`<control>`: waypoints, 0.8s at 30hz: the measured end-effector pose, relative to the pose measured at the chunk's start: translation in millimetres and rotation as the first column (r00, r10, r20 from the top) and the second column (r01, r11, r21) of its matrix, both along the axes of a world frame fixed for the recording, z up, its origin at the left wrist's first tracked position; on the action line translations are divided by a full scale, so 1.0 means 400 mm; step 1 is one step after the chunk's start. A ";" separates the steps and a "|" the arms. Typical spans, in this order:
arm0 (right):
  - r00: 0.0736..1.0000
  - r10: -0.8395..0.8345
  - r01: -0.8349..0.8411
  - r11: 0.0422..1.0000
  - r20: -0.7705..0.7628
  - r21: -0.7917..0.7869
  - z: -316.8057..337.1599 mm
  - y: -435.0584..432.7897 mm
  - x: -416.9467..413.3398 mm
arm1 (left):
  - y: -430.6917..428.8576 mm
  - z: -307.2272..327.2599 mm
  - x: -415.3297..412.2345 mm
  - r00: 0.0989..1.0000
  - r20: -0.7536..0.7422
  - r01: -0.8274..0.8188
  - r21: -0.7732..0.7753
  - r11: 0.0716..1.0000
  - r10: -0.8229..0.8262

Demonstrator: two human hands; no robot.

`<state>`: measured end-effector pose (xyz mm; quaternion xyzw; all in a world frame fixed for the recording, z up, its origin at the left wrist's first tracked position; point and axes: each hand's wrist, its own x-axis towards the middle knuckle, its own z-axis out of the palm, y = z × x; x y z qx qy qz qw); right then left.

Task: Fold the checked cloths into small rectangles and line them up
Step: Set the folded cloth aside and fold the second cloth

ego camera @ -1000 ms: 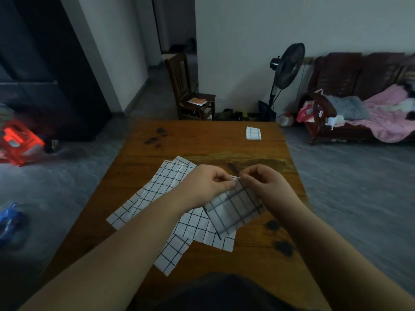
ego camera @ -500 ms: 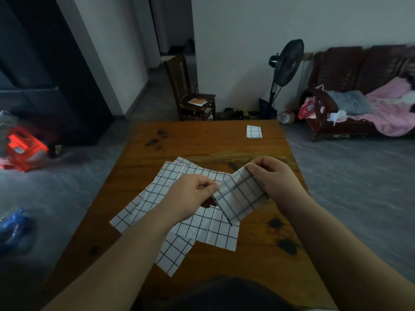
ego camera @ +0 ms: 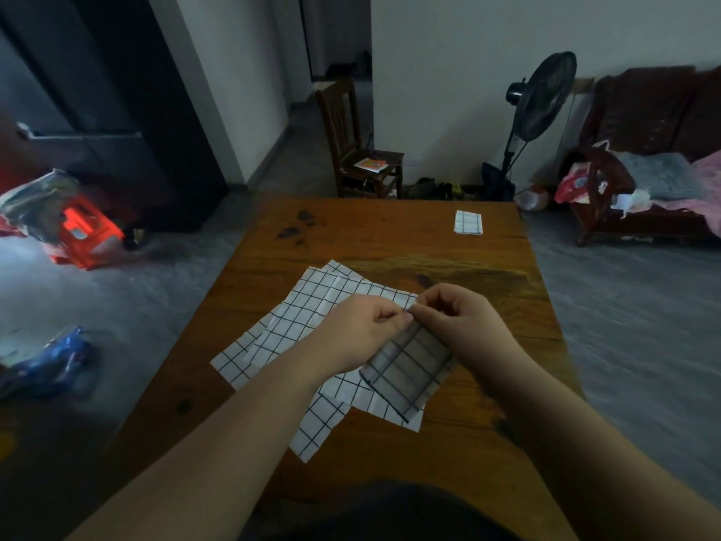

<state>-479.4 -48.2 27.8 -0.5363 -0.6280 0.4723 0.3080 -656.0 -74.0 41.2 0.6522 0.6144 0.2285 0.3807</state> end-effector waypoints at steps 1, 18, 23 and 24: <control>1.000 0.004 -0.004 1.000 -0.006 -0.006 -0.003 0.003 0.002 | -0.002 -0.006 0.004 1.000 -0.008 -0.007 0.001 1.000 0.007; 0.999 -0.004 0.000 0.992 -0.036 -0.125 -0.047 0.039 0.032 | -0.073 -0.084 -0.032 0.997 0.068 -0.020 -0.163 0.986 0.031; 0.995 0.089 -0.093 0.988 -0.041 -0.121 -0.069 0.034 -0.007 | -0.050 -0.061 -0.010 0.994 0.053 -0.091 -0.111 0.990 0.097; 0.994 0.103 -0.108 0.988 -0.048 -0.115 -0.072 0.031 -0.017 | -0.047 -0.060 -0.006 0.992 0.034 -0.115 -0.102 0.988 0.119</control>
